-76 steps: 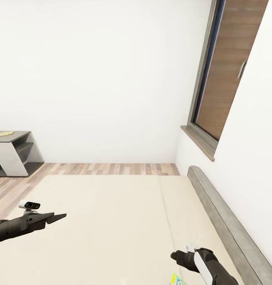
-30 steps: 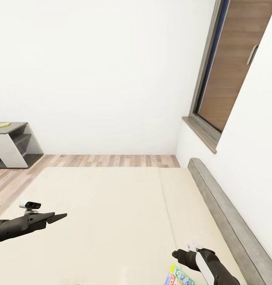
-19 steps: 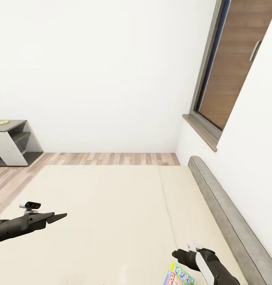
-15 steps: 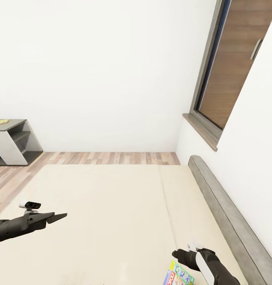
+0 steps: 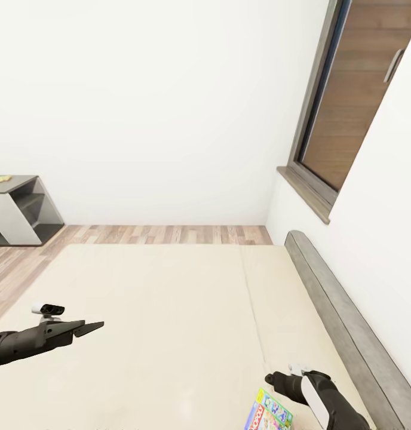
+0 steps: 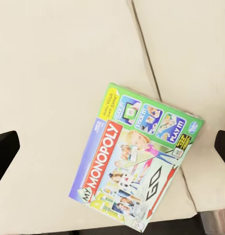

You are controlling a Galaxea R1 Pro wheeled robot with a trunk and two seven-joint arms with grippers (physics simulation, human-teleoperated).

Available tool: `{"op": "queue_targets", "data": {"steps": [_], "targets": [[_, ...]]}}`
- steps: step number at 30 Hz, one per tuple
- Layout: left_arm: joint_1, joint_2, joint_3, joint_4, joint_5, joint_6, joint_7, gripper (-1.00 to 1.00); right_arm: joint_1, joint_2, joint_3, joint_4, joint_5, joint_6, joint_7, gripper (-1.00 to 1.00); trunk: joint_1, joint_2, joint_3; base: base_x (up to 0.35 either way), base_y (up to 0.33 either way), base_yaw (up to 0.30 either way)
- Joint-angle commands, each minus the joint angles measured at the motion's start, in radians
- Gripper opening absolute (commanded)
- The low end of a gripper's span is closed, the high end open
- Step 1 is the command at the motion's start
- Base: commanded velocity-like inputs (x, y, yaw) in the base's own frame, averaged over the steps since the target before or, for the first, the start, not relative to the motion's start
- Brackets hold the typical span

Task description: Put all the toys in the child's room - the three board games (two on the bed and one on the table), the two jigsaw puzzles on the table, and the tennis ball on the table - inside the toy box on the table in the child's room.

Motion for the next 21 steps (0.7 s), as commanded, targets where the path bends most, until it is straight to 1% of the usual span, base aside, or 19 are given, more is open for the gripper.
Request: {"op": "queue_targets", "data": {"steps": [1, 4, 9, 18, 21], "targets": [[-0.002, 0.001, -0.005, 0.0, 0.005, 0.011, -0.003, 1.0, -0.003, -0.006, -0.004, -0.002, -0.002, 0.007, 0.002, 1.0, 0.001, -0.002, -0.004, 0.0, 0.0, 0.0], [-0.002, 0.0, -0.005, 0.0, 0.005, 0.011, -0.003, 1.0, -0.01, -0.024, -0.01, -0.002, -0.007, 0.008, 0.002, 1.0, 0.001, -0.002, -0.009, 0.0, 0.0, 0.0], [-0.002, 0.0, -0.005, 0.0, 0.005, 0.012, -0.003, 1.0, -0.02, -0.035, -0.013, -0.003, -0.009, 0.009, 0.002, 1.0, 0.001, -0.002, -0.017, 0.0, 0.0, 0.0], [-0.002, -0.002, -0.005, -0.001, 0.005, 0.012, -0.003, 1.0, -0.027, -0.038, -0.013, -0.008, -0.009, 0.01, 0.002, 1.0, 0.001, -0.002, -0.031, 0.0, 0.0, 0.0], [-0.002, -0.006, -0.005, -0.009, 0.006, 0.015, -0.003, 1.0, -0.028, -0.039, -0.013, -0.008, -0.009, 0.01, 0.002, 1.0, 0.001, -0.002, -0.036, 0.0, 0.0, 0.0]]}}
